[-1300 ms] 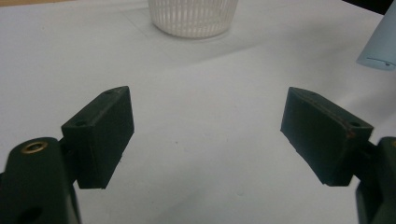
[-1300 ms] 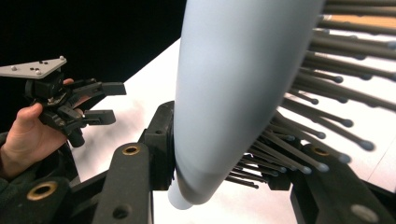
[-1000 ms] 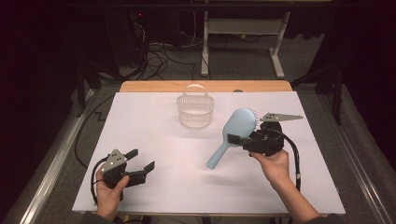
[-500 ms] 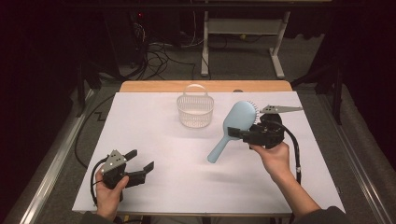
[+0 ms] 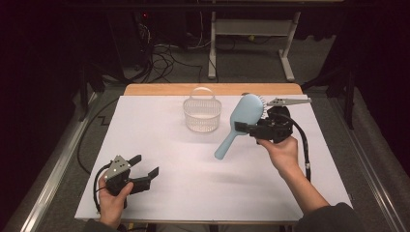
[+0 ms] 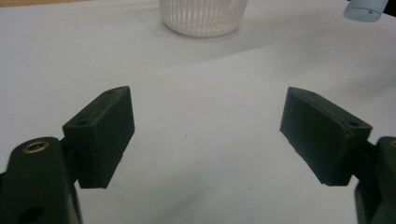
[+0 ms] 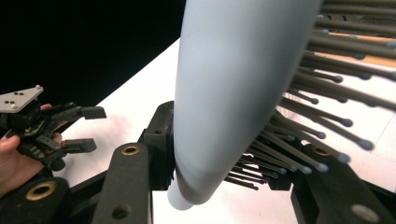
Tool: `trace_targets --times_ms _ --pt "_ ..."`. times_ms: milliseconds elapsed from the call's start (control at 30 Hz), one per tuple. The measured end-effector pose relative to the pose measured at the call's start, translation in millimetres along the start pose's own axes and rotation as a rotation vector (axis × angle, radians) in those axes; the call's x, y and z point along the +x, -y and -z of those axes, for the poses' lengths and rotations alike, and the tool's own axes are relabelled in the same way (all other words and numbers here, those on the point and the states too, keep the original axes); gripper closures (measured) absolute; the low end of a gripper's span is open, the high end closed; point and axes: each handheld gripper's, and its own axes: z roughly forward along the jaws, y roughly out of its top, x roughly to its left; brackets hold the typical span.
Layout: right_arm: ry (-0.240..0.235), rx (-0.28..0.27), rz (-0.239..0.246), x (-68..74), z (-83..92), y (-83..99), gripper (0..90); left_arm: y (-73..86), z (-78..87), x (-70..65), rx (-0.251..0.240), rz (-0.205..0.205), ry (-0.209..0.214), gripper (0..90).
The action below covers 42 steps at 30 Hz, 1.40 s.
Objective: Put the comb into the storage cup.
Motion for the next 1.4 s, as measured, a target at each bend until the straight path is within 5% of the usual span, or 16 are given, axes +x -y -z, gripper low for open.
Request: trace_targets --times_ms 1400 --pt "0.053 0.005 -0.006 -10.7 -18.7 -48.5 55.6 0.7 0.2 0.2 -0.004 -0.021 -0.008 19.5"
